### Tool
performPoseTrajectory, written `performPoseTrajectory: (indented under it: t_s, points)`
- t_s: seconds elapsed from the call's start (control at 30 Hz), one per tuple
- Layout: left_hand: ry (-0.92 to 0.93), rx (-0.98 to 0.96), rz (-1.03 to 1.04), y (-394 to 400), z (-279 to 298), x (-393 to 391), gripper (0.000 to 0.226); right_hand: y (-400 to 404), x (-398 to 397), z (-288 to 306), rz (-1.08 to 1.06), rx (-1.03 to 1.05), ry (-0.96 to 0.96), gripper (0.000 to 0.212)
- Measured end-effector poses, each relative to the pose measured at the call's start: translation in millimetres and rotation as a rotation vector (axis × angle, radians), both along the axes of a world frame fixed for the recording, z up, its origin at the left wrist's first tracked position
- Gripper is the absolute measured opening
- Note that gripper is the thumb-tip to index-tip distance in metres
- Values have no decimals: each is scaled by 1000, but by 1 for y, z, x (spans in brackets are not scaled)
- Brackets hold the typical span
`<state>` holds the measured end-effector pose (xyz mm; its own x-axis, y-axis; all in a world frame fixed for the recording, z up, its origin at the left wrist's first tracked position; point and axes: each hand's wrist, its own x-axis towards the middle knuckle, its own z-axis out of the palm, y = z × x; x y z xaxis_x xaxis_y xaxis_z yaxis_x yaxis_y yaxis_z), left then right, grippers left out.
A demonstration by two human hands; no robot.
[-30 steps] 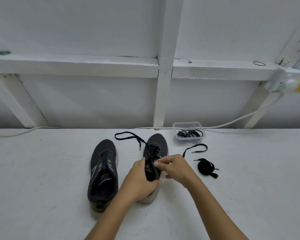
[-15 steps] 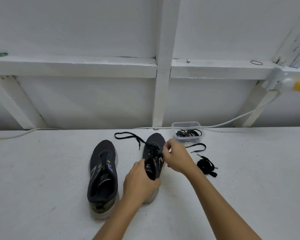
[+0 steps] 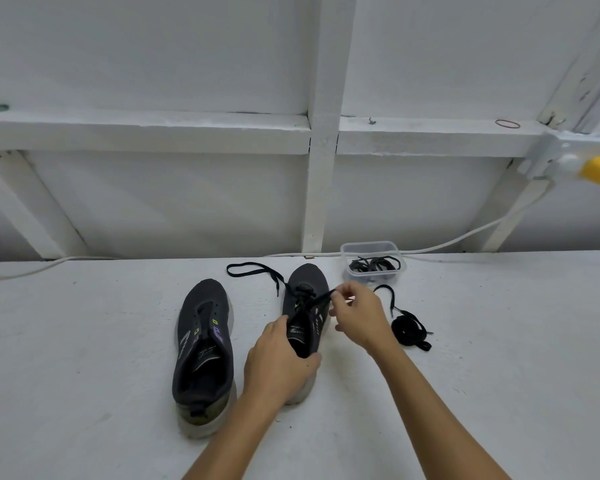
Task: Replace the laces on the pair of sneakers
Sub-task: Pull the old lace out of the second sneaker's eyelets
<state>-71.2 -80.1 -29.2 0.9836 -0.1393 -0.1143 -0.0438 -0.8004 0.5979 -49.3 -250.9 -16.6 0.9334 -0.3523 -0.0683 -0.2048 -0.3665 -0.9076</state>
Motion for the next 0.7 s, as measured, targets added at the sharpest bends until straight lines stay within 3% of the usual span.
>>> performPoseTrajectory:
  t_s: [0.17, 0.3, 0.4, 0.5, 0.63, 0.7]
  points:
    - [-26, -16, 14, 0, -1, -3, 74, 6, -16, -8, 144, 261, 179, 15]
    - [-19, -16, 6, -1, -1, -1, 70, 14, -15, -10, 224, 118, 118, 11]
    - [-21, -10, 15, 0, -4, 0, 74, 10, -7, -4, 97, 57, 49, 14]
    - [-23, -11, 13, 0, -6, -1, 81, -7, -4, 4, -104, 155, -12, 18]
    - [-32, -40, 23, 0, -7, -2, 82, -12, -14, -2, 128, 234, 229, 27]
    - [-30, -64, 20, 0, -6, -3, 80, -4, -19, -8, 246, 250, 274, 22]
